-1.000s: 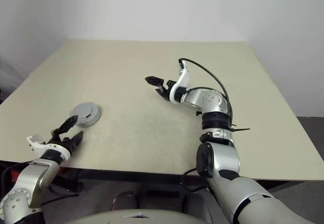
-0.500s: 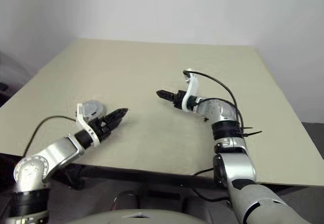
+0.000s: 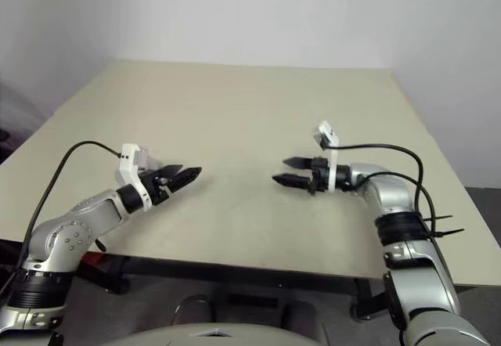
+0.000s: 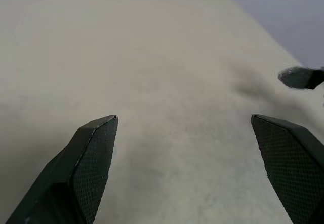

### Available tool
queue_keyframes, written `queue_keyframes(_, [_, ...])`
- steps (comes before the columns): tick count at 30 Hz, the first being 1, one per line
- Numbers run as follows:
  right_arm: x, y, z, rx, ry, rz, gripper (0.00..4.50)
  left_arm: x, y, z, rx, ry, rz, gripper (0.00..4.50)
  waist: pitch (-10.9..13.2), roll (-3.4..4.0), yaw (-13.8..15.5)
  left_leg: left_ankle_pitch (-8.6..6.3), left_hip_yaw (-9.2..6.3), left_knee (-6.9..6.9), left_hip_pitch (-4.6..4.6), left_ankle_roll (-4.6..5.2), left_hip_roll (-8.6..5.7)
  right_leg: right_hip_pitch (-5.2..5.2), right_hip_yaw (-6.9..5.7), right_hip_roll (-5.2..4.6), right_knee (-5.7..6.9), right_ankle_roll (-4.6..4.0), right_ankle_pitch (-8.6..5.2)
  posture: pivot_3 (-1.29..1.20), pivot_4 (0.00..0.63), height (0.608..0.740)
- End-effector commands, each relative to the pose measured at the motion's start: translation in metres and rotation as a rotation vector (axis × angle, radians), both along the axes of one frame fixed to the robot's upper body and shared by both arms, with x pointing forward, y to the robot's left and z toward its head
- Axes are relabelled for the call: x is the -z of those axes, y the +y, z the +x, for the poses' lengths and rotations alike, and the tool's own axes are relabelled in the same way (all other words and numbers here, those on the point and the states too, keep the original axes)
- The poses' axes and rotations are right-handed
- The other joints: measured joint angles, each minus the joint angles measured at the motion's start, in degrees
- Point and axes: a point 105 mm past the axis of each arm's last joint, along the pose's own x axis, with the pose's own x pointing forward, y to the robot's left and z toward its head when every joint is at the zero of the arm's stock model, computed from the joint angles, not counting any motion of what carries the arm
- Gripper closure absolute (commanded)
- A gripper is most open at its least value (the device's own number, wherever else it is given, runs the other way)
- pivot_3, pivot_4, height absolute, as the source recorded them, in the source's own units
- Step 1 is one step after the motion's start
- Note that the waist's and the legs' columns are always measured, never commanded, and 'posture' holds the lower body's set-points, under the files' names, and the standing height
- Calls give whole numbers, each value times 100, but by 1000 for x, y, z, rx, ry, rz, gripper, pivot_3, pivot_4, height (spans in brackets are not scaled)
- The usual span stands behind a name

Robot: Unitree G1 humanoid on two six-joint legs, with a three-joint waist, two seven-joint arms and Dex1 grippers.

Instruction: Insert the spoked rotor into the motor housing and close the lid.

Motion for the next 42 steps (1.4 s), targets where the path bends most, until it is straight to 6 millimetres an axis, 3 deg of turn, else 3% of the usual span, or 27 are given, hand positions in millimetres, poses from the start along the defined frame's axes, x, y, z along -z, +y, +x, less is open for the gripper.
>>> queue_keyframes(1, [-17,0,-12,-100,-56,22,0,-15,-10,4,35,-88,11,19,0,1,-24,-1,0,0,2,6,0,0,0,0,3,-1,0,0,0,740])
queue_keyframes(13, [-17,12,-5,-67,-79,14,0,-16,-14,7,40,-110,21,19,0,1,-19,6,2,7,14,35,0,-2,1,-1,26,-7,1,0,0,740])
queue_keyframes(23, [-21,16,17,51,-185,1,0,-17,-14,8,0,-125,9,19,0,1,-21,5,2,6,10,37,2,-5,-1,0,24,-10,2,0,0,740])
queue_keyframes(30, [-20,16,21,67,-291,32,0,-17,-11,12,-26,-131,19,19,0,1,-27,5,2,4,8,37,2,-7,-1,0,22,-7,1,0,0,740])
queue_keyframes(42, [-30,27,14,3,-229,65,0,-19,-20,18,-44,-143,-1,19,1,2,-31,4,2,1,4,39,2,-10,-1,1,18,-10,2,0,0,740])
